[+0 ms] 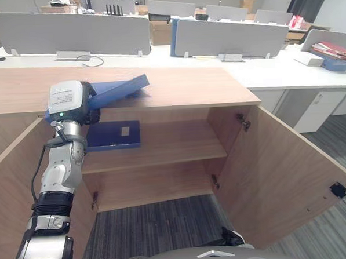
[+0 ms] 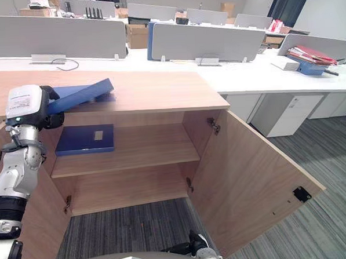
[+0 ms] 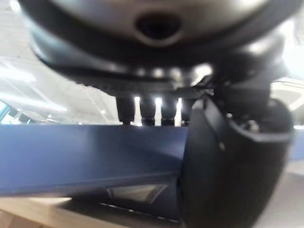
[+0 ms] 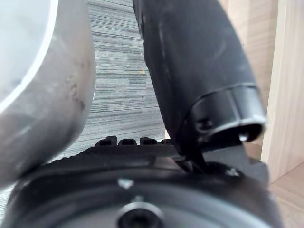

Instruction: Walk over to the cabinet, pick up the folder, carry it to the office cabinet, place the folder inside the office cabinet, then close the office cabinet door

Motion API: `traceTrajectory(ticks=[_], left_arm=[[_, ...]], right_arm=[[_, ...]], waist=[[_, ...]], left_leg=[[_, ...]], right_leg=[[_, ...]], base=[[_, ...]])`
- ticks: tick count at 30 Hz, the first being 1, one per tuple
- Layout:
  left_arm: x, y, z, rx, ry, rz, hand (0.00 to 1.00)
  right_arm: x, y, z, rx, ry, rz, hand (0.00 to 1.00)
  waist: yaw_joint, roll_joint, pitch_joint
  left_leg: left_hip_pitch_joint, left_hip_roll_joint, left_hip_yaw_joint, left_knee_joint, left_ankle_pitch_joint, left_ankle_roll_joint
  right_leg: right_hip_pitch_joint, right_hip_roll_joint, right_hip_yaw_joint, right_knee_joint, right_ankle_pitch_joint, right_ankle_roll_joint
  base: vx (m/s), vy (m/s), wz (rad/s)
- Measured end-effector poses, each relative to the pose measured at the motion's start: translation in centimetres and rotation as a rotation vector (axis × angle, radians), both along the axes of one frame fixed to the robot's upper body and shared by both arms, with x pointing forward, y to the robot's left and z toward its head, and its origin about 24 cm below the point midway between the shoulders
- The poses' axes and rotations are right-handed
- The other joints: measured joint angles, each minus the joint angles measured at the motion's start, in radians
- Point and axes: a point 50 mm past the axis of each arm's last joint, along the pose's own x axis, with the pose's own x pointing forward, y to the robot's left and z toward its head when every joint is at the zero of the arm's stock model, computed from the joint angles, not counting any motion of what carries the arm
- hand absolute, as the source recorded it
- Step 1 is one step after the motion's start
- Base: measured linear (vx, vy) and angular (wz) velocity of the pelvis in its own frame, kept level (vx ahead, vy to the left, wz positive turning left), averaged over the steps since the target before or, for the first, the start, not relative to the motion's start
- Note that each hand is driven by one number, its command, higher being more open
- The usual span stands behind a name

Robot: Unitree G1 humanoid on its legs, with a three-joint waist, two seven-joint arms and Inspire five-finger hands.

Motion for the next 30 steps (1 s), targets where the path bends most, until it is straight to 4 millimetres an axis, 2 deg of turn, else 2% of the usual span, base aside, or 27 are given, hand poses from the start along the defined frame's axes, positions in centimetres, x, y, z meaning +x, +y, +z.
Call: traceTrajectory(ticks=[12,15,16,19,20,22,24,25,27,30], left_arm=[[-0.1,-0.1,0.1,0.015,-0.014,0.010,0.00],[-1.8,-1.9,0.3,-0.161,-0.147,0.043,0.00],[-3.6,-3.6,0.3,-0.295,-0.245,0.029,0.00],[-6.4,-6.1,0.6,-0.497,-0.368,-0.021,0.00],[-7.6,-7.0,0.8,-0.575,-0.413,-0.045,0.00],[-8.4,-7.4,1.0,-0.699,-0.449,-0.106,0.00],[-9.2,-7.5,1.2,-0.846,-0.477,-0.180,0.00],[-9.4,-7.5,1.2,-0.879,-0.482,-0.202,0.00],[-10.5,-7.5,1.3,-1.025,-0.484,-0.305,0.00],[-11.3,-6.8,1.1,-1.188,-0.481,-0.383,0.00]], right_arm=[[-0.1,-0.1,0.0,-0.006,-0.006,-0.003,1.00],[0.3,-0.1,0.1,-0.008,-0.017,-0.007,1.00],[0.4,-0.1,0.1,-0.013,-0.020,-0.009,1.00],[1.1,0.1,0.4,-0.023,-0.040,-0.013,1.00],[2.2,0.3,0.9,-0.016,-0.084,-0.029,1.00],[4.7,0.6,2.4,0.022,-0.202,-0.074,1.00],[8.9,0.8,5.9,0.091,-0.431,-0.124,1.00],[9.8,0.8,6.9,0.111,-0.489,-0.131,1.00],[12.6,0.3,11.2,0.194,-0.718,-0.170,1.00],[14.2,-0.9,14.9,0.279,-0.912,-0.235,1.00]], waist=[[0.002,0.004,0.003],[0.001,0.004,0.011],[0.000,0.004,0.014],[0.002,0.004,0.027],[0.002,0.008,0.042],[0.001,0.019,0.060],[-0.005,0.040,0.077],[-0.006,0.042,0.077],[-0.007,0.042,0.076],[-0.005,0.039,0.074]], left_leg=[[0.005,-0.003,0.002,-0.001,0.000,0.000],[0.005,-0.012,-0.003,0.001,0.002,0.004],[0.005,-0.017,-0.007,0.000,0.002,0.004],[0.006,-0.027,-0.012,0.001,0.002,0.005],[0.010,-0.029,-0.010,0.002,0.003,0.015],[0.011,-0.030,-0.005,0.001,0.002,0.018],[0.011,-0.032,0.002,0.001,-0.001,0.021],[0.011,-0.033,0.005,0.000,-0.001,0.021],[0.009,-0.034,0.006,0.001,-0.002,0.023],[0.006,-0.034,0.006,0.005,0.002,0.030]], right_leg=[[0.000,-0.003,0.002,0.010,-0.002,-0.002],[0.002,-0.006,0.000,0.008,-0.002,-0.001],[0.007,-0.010,0.000,0.002,0.000,0.002],[0.013,-0.020,-0.003,-0.003,0.003,0.007],[0.018,-0.020,0.000,-0.006,0.006,0.011],[0.022,-0.021,0.004,-0.017,0.014,0.023],[0.021,-0.021,0.014,-0.020,0.021,0.033],[0.019,-0.021,0.017,-0.020,0.021,0.034],[0.017,-0.022,0.018,-0.020,0.022,0.036],[0.018,-0.023,0.017,-0.022,0.022,0.035]], base=[[-0.02,-0.002,0.00],[-0.01,0.011,0.04],[0.00,0.025,0.07],[-0.01,0.036,0.05],[-0.05,0.037,-0.04],[-0.07,0.037,-0.06],[-0.07,0.031,-0.07],[-0.05,0.023,-0.07],[-0.01,0.005,-0.02],[0.00,0.000,0.00]])
